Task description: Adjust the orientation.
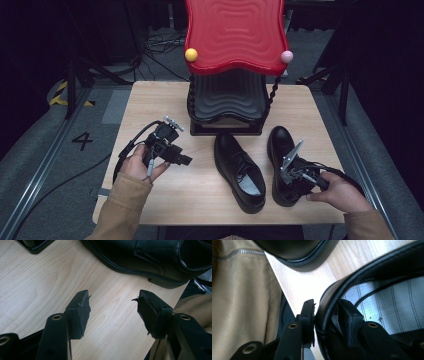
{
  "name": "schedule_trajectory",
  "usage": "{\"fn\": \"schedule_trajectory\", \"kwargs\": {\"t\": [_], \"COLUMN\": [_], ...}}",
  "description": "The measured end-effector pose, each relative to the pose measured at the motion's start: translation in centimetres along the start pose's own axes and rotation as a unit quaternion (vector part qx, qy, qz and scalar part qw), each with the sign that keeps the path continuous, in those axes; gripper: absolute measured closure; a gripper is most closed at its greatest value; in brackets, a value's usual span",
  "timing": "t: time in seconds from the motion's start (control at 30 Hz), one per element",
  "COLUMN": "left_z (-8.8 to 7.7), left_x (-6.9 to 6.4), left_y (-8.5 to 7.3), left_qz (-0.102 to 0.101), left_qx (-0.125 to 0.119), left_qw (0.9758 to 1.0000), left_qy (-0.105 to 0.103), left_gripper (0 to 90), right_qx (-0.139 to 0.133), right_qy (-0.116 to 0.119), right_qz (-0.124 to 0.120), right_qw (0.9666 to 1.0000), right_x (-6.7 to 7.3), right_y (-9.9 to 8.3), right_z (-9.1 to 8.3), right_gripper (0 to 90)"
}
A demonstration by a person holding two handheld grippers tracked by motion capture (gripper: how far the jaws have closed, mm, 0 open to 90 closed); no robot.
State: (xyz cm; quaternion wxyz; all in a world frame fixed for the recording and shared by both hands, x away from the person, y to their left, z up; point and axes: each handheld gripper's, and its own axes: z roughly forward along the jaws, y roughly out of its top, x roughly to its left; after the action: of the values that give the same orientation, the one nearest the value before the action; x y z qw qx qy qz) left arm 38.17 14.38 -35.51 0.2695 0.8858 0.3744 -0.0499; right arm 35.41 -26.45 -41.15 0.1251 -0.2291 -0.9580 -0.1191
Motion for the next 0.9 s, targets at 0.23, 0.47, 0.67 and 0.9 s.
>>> {"fn": "schedule_trajectory", "kwargs": {"t": [0.23, 0.47, 0.67, 0.9], "left_z": [-0.1, -0.1, -0.2, -0.1], "left_x": [0.0, 0.0, 0.0, 0.0], "left_y": [-0.1, -0.1, -0.2, -0.1], "left_qz": [-0.002, 0.0, 0.0, 0.003], "left_qx": [0.001, 0.0, -0.002, 0.0], "left_qw": [1.0, 1.0, 1.0, 1.0], "left_qy": [0.0, 0.001, 0.001, 0.001], "left_gripper": [43.4, 43.2, 43.1, 43.0], "right_qx": [-0.034, -0.108, -0.133, -0.109], "right_qy": [-0.01, -0.064, -0.121, -0.161], "right_qz": [0.033, 0.058, 0.117, 0.182], "right_qw": [0.9988, 0.9904, 0.9768, 0.9639], "right_x": [0.1, 0.6, -0.2, -2.2], "right_y": [0.0, -0.5, -1.7, -2.4], "right_z": [-1.5, -4.4, -6.0, -4.7], "right_gripper": [58.0, 55.1, 50.5, 48.3]}}
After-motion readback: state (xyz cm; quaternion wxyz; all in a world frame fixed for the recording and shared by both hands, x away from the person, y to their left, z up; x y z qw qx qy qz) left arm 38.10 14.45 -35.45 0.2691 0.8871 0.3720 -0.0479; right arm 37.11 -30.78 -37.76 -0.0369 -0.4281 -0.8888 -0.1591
